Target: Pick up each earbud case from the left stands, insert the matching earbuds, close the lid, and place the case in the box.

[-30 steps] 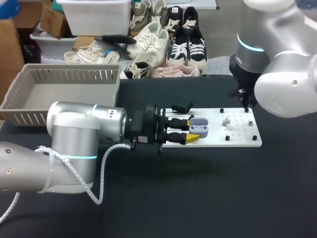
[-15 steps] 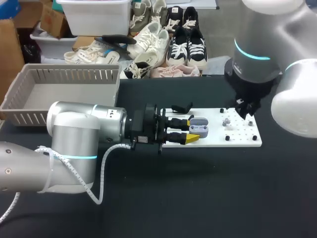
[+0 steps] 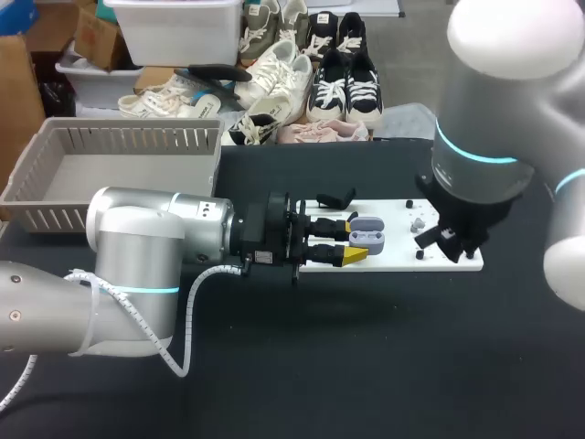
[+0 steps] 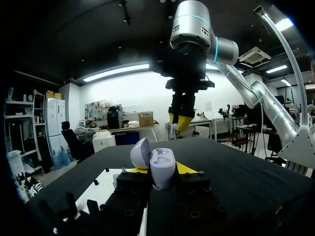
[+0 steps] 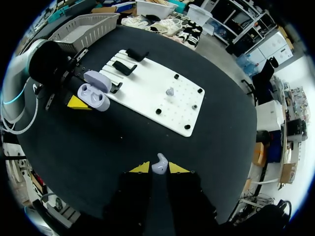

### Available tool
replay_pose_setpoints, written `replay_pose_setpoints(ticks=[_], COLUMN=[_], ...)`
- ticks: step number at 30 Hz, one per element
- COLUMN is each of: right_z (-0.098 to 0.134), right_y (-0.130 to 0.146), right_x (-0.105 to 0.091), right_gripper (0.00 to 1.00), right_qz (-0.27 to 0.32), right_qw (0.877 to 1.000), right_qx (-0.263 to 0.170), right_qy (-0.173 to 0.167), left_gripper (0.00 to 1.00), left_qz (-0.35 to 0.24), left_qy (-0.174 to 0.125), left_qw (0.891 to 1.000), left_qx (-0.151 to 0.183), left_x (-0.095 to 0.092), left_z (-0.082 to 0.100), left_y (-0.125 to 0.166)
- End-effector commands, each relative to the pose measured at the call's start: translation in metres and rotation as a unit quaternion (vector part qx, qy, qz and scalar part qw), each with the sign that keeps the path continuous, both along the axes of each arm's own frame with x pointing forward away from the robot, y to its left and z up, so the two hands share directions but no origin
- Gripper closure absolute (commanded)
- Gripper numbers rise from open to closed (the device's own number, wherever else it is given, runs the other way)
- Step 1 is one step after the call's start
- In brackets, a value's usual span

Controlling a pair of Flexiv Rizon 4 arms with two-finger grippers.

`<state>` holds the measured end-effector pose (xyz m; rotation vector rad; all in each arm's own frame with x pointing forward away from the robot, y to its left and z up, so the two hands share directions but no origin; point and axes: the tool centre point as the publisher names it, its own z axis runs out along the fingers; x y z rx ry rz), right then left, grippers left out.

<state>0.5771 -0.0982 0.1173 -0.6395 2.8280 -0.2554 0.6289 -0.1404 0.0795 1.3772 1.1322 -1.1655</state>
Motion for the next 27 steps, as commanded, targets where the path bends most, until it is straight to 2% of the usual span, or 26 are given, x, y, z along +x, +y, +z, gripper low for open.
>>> replay_pose_setpoints(ticks=[1, 18, 20, 24, 27], right_z=[0.0, 0.0, 0.008, 0.033, 0.042], right_y=[-0.003, -0.003, 0.011, 0.036, 0.051], right_x=[-0.014, -0.014, -0.014, -0.005, 0.004], right_gripper=[1.0, 1.0, 1.0, 1.0, 1.0], right_qz=[0.001, 0.001, 0.007, -0.02, -0.054], right_qw=[0.999, 0.999, 0.999, 0.998, 0.998], right_qx=[0.021, 0.021, 0.017, 0.014, 0.002], right_qy=[-0.035, -0.035, -0.037, -0.06, -0.041], left_gripper=[1.0, 1.0, 1.0, 1.0, 1.0], left_qz=[-0.001, -0.001, -0.001, -0.001, -0.001], left_qy=[0.0, 0.0, 0.0, 0.0, 0.0], left_qw=[1.0, 1.0, 1.0, 1.0, 1.0], left_qx=[-0.001, -0.001, -0.001, -0.001, -0.001], left_x=[0.001, 0.001, 0.001, 0.001, 0.001], left_z=[-0.001, -0.001, -0.001, -0.001, -0.001], left_y=[0.0, 0.0, 0.0, 0.0, 0.0])
